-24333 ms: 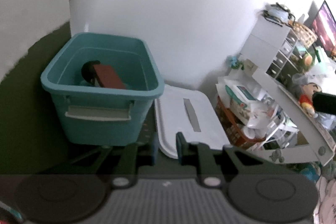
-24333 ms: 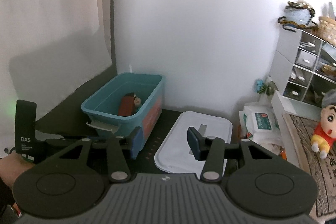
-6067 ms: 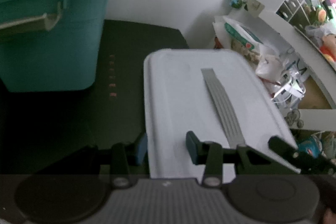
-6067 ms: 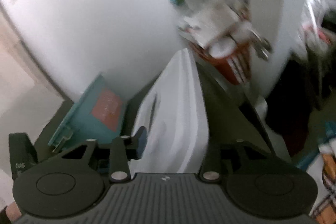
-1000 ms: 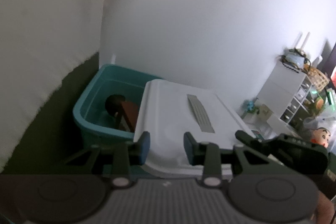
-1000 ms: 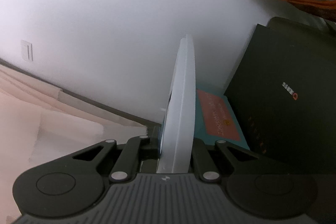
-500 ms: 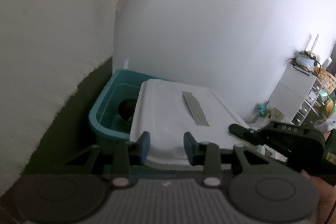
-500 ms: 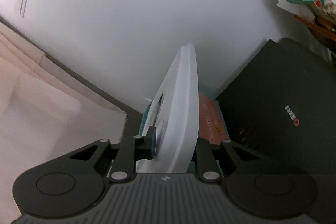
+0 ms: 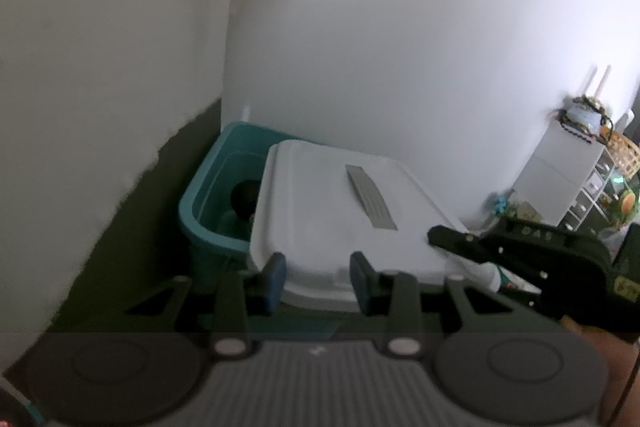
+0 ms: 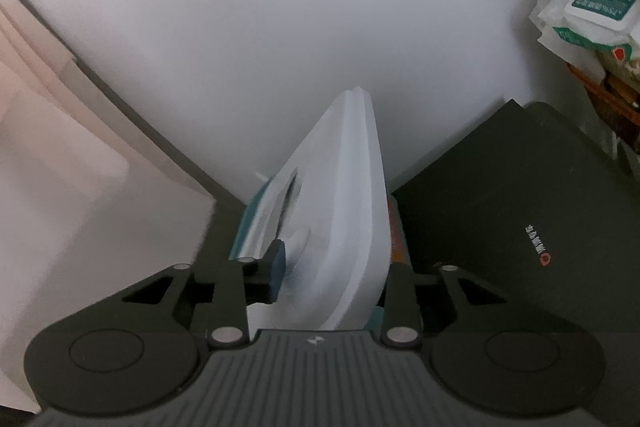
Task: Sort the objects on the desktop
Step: 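Carry the white lid with the right tool over the teal bin, then lower the white lid onto the teal bin's rim with the right tool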
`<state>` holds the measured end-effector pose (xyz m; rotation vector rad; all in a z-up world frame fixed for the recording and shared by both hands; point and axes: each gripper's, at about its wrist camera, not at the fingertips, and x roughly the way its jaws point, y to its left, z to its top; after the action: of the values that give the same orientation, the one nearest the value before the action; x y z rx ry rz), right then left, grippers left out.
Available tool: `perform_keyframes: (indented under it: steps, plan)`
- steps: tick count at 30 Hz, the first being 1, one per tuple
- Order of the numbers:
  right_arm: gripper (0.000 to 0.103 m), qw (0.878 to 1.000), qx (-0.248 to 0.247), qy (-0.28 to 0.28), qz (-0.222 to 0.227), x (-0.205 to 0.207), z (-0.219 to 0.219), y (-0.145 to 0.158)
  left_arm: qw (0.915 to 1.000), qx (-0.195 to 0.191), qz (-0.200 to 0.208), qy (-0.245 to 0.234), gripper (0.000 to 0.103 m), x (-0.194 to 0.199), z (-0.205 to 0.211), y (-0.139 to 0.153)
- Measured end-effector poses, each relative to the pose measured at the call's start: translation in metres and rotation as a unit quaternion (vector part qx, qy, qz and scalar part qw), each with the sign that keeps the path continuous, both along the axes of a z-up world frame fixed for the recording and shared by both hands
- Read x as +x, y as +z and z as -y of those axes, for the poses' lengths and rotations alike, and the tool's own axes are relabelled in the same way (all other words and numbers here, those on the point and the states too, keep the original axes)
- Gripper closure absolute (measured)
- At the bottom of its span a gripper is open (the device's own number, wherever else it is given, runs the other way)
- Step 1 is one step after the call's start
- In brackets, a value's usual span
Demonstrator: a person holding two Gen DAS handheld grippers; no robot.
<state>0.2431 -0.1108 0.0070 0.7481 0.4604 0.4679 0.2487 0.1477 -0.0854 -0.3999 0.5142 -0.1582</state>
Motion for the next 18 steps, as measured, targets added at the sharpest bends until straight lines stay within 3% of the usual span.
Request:
perform_keyframes:
  steps: [8, 16, 18]
  plan:
    - [0.042, 0.998, -0.059, -0.001, -0.010, 0.005, -0.020, 0.007, 0.9999, 0.013, -0.001, 0.005, 0.065, -0.006, 0.004, 0.001]
    - [0.035, 0.995, -0.102, 0.010, -0.013, 0.012, -0.036, 0.017, 0.9998, 0.020, 0.002, -0.003, 0.065, -0.015, 0.014, 0.005]
    - [0.026, 0.993, -0.118, 0.017, -0.015, 0.014, -0.042, 0.019, 0.9998, 0.019, 0.002, -0.003, 0.065, -0.016, 0.015, 0.006]
